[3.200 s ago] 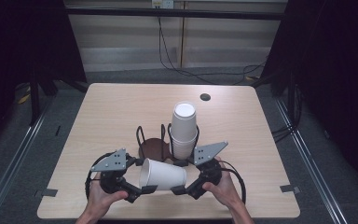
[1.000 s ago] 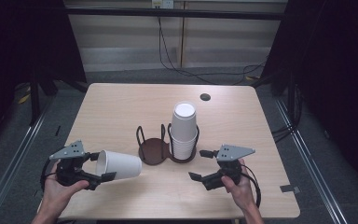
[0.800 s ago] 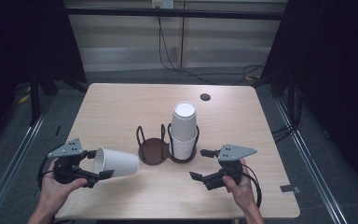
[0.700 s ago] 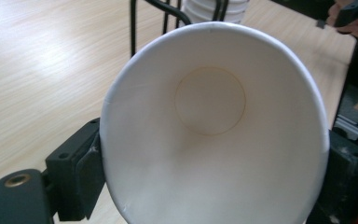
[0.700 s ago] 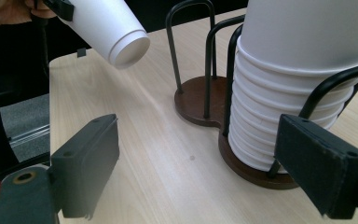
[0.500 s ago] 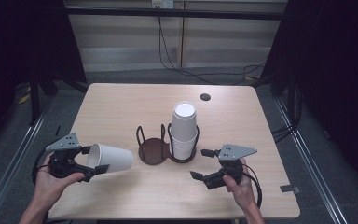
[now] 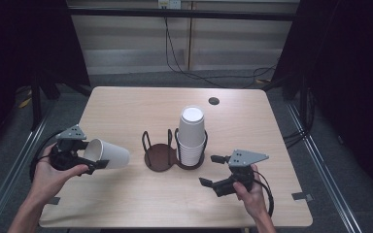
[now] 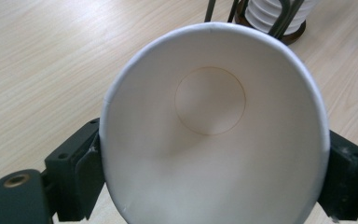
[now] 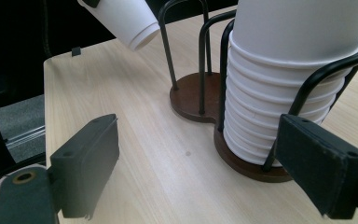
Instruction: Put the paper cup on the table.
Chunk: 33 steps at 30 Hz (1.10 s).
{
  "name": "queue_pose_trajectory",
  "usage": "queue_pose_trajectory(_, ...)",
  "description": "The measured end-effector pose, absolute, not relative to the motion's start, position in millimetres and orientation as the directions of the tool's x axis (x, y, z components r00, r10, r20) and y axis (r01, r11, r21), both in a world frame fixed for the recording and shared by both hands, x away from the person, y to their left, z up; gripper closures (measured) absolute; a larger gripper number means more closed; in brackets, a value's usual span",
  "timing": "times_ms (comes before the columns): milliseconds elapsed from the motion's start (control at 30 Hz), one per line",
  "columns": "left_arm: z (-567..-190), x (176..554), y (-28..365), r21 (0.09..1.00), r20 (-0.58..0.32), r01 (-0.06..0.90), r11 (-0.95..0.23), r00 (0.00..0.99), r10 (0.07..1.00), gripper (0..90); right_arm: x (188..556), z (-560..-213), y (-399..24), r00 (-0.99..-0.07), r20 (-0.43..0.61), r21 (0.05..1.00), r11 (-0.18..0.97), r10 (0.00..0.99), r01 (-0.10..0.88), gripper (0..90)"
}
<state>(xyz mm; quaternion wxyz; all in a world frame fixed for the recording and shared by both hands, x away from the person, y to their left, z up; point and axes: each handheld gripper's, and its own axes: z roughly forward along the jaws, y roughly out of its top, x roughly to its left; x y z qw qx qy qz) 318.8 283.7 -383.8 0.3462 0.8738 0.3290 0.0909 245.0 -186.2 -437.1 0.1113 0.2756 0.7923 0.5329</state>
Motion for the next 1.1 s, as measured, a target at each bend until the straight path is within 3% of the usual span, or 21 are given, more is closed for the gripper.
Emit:
queue_pose_trajectory(533,-383,339,258,0.518,0.013,0.562,-0.645,0.749,0.663,11.5,245,-440,-188,-0.816,0.111,0.900,0.291,0.567,0.325,13.7)
queue_pose_trajectory(1100,-386,366,249,0.393,0.029,0.614,-0.685,0.736,0.676,11.4,245,-441,-187,-0.804,0.113,0.890,0.301,0.584,0.343,13.7)
